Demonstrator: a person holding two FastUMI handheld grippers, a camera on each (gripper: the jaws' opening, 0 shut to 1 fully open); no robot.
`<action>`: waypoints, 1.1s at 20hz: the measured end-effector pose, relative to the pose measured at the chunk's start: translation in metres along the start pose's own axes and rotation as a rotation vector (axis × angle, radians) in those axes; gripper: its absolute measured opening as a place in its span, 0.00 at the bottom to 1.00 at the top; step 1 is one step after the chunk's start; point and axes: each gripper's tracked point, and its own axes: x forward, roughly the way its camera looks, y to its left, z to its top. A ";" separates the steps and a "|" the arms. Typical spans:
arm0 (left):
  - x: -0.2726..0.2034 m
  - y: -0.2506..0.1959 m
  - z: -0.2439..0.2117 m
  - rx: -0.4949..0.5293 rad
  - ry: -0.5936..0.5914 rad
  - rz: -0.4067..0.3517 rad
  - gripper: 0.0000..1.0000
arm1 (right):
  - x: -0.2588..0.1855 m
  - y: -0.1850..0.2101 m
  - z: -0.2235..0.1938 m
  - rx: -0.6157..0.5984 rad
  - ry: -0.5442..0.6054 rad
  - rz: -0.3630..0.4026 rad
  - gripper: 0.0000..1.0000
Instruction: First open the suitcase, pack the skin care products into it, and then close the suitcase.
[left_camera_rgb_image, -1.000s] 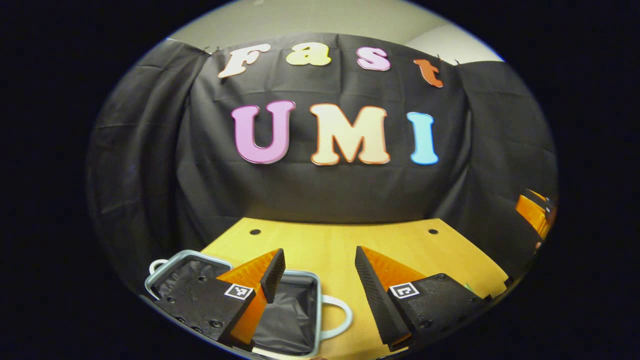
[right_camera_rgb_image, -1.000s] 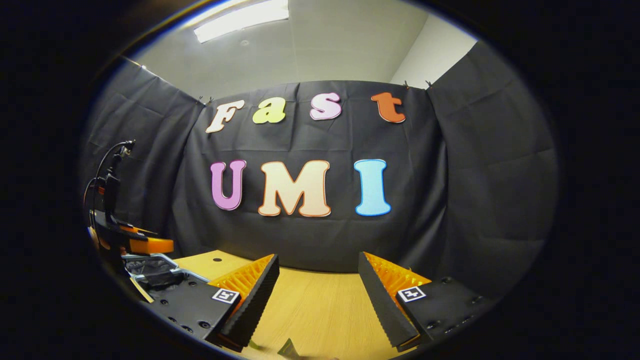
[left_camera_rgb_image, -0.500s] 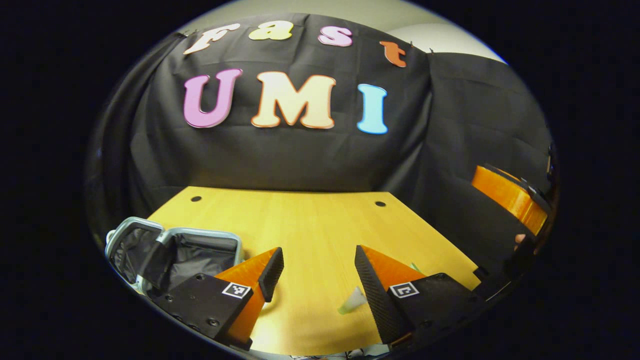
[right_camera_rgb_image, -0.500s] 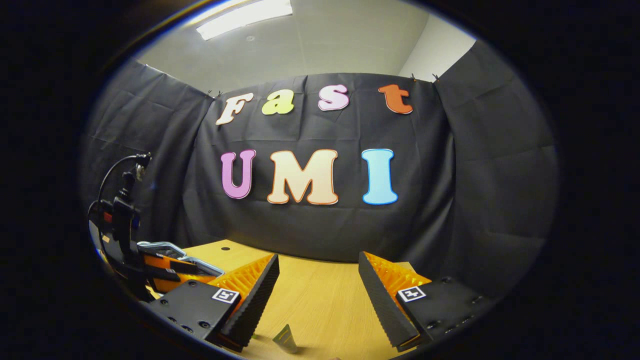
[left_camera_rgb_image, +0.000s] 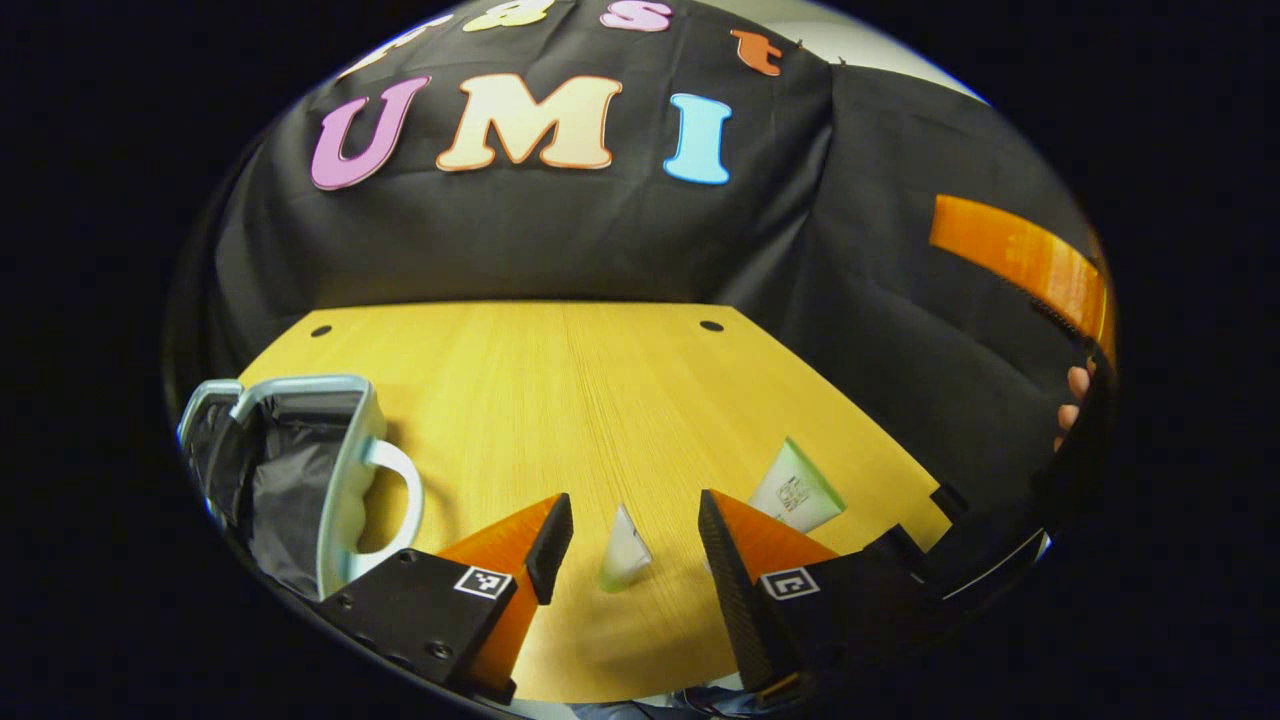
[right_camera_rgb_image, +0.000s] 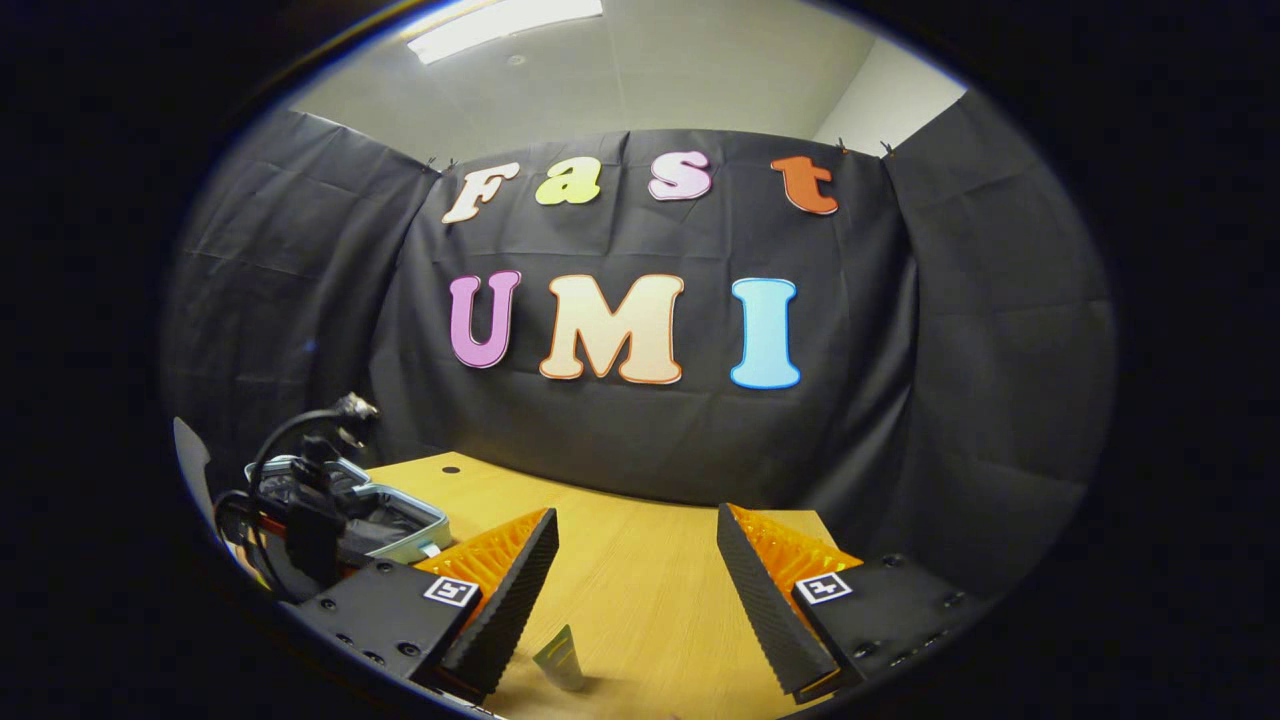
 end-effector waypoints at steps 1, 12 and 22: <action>0.004 0.003 -0.008 -0.017 0.017 0.009 0.72 | -0.001 0.000 -0.003 -0.003 0.008 0.001 0.99; 0.020 0.017 -0.044 -0.070 0.133 0.042 0.12 | -0.009 0.035 -0.086 -0.040 0.142 0.112 0.99; -0.052 0.021 0.023 0.003 0.061 0.086 0.12 | -0.002 0.056 -0.204 -0.046 0.368 0.162 0.99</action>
